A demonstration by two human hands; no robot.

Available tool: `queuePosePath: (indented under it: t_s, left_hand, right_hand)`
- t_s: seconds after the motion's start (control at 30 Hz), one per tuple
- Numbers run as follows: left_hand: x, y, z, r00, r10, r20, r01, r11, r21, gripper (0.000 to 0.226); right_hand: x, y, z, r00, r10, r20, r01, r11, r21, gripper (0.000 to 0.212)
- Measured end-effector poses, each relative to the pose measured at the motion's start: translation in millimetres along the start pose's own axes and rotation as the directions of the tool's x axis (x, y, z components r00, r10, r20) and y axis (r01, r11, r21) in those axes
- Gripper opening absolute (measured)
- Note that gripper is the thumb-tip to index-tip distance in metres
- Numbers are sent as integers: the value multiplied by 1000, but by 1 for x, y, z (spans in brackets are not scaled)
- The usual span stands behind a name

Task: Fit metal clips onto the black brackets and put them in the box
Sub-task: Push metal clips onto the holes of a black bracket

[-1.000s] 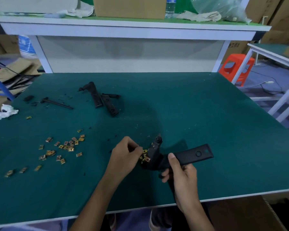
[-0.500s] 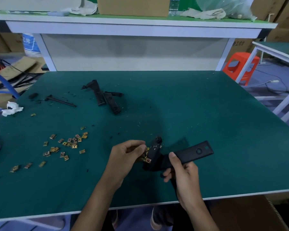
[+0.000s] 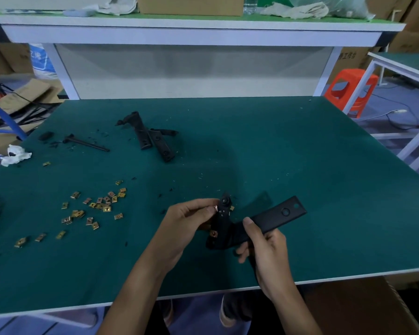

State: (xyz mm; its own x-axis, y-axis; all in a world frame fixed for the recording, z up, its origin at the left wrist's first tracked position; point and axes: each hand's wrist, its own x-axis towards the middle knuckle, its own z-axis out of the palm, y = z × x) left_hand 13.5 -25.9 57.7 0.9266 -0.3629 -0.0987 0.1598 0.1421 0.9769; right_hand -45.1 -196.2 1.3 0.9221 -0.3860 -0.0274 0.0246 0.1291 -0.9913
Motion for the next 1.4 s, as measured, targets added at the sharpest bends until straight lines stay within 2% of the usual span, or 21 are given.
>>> queuePosePath:
  t_s: [0.37,0.53,0.93,1.13,1.23,1.4]
  left_hand:
    - [-1,1,-2,999,-13,29,13,1000,25,25]
    - [-1,0,-3,998,-59,27,60,996,-61,29]
    - [-1,1,-12,994,-84,70,80,995,57,22]
    - [-3,0,-8,994,-89,69,93,994,-65,26]
    - [-3,1,-5,993,-99,69,104,992,-67,28]
    - [-4,2,-8,993,-99,72,104,992,-70,28]
  right_hand:
    - [1,2,-3,999,5,35,-5,1000,23,42]
    - [1,1,-2,999,12,47,-13,1000,24,38]
    - [0,2,-3,999,-13,42,17,996,-82,43]
    - [-1,-1,-2,999,12,36,-14,998,55,43]
    - [-1,-2,-3,999,9,46,-12,997,70,40]
    - [-1,-2,-3,998,-7,64,7,1000,-3,55]
